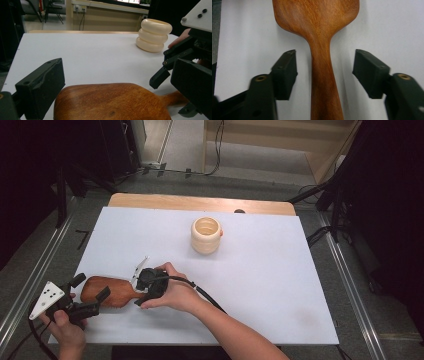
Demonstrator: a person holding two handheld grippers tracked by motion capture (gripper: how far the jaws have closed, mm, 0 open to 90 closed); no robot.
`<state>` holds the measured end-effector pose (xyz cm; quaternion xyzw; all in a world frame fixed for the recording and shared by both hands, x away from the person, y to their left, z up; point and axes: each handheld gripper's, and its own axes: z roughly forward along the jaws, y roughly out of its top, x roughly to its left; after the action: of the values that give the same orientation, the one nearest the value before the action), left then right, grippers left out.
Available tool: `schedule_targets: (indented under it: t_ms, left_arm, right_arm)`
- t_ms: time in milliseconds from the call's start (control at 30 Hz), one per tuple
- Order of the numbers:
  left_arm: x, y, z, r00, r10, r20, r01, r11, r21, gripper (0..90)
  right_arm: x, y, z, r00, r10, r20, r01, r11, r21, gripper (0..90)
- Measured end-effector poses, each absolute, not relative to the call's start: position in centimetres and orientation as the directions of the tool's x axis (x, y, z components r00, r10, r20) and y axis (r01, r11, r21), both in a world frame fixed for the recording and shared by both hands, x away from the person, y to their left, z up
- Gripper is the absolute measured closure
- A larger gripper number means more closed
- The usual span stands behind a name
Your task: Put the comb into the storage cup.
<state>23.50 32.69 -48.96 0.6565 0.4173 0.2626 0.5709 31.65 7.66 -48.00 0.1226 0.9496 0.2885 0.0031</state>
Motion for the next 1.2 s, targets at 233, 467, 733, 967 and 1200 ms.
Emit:
schedule_targets:
  t_ms: [233,467,733,967,1200]
  left_arm:
    - [23.5,32.7,-48.9,0.514,0.849,-0.126,0.248,-0.006,0.969,0.0]
    - [23.5,32.6,-49.0,0.515,0.848,-0.126,0.245,-0.006,0.969,0.0]
    - [23.4,32.6,-48.9,0.515,0.848,-0.122,0.241,-0.006,0.97,0.0]
    - [23.3,32.9,-48.9,0.502,0.855,-0.131,0.235,0.011,0.972,0.0]
    - [23.1,33.2,-48.5,0.486,0.862,-0.146,0.23,0.035,0.973,0.0]
  right_arm:
    - [31.5,8.6,-48.1,-0.975,0.217,0.041,0.206,0.831,0.517,51.2]
    - [31.6,9.4,-48.4,-0.97,0.242,0.033,0.226,0.839,0.496,59.3]
    - [30.9,9.6,-48.4,-0.98,0.197,-0.027,0.158,0.853,0.498,69.9]
    - [30.8,8.8,-48.7,-0.976,0.215,-0.014,0.17,0.809,0.563,70.1]
    - [30.7,8.0,-49.0,-0.971,0.235,-0.045,0.157,0.767,0.622,70.1]
